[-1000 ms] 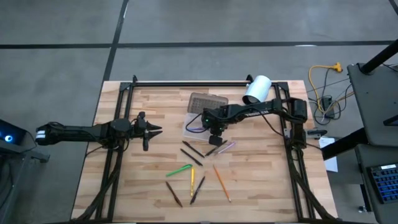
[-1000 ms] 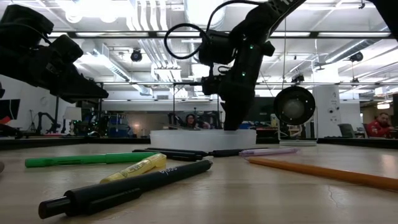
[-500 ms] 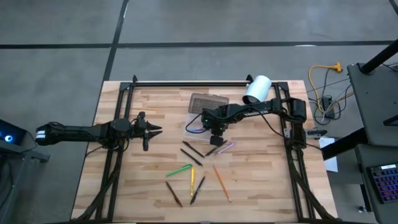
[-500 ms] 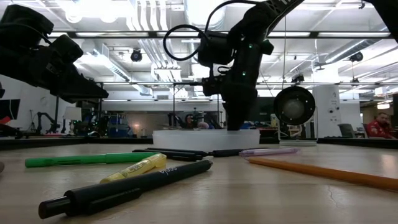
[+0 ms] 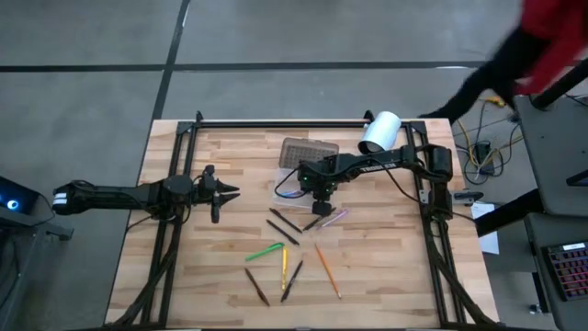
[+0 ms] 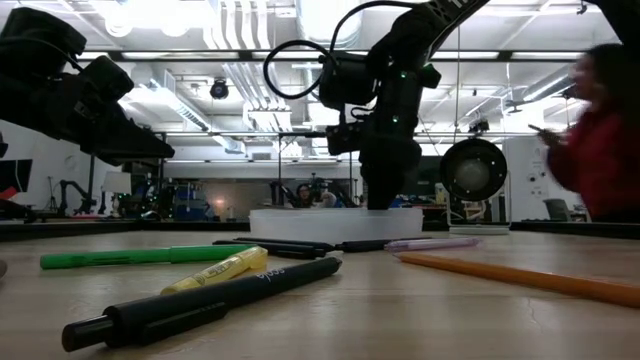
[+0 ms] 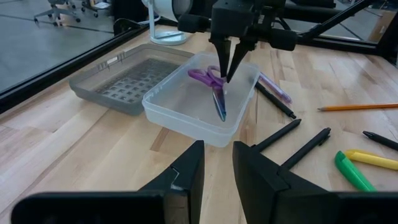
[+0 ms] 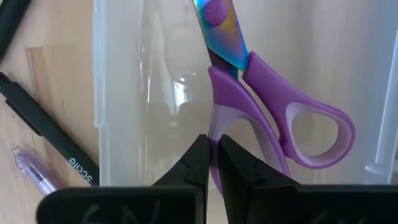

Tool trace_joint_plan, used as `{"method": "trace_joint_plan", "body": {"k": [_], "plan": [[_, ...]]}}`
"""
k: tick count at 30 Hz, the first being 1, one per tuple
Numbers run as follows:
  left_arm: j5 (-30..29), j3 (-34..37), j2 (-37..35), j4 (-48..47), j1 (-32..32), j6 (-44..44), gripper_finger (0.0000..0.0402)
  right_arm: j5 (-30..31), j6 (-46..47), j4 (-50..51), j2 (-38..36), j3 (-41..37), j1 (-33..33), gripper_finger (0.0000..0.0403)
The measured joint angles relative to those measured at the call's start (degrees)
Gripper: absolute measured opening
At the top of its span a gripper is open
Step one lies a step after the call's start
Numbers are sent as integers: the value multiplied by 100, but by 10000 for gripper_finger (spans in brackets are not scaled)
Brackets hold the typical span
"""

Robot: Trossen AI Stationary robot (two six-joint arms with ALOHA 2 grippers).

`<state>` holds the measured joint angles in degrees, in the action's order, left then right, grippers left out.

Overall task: Pick & place school supplies into a supply box
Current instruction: Put the purple scissors into the supply box, then put the purple pen into the supply box

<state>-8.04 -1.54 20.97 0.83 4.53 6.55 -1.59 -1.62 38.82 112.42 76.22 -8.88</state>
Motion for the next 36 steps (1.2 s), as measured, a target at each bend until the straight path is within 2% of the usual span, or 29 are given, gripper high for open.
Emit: {"method": "trace_joint_plan", "body": {"k": [18,29,36], "plan": [[-1,0,0,-1,-2,0,69,-194,-283,-19,-2,-26,0,16],[1,0,0,-1,-2,0,69,-192,-290,-23,-2,-8,0,78],[-1,1,1,0,-1,-1,69,-188,-303,-8,-70,169,6,95]]}}
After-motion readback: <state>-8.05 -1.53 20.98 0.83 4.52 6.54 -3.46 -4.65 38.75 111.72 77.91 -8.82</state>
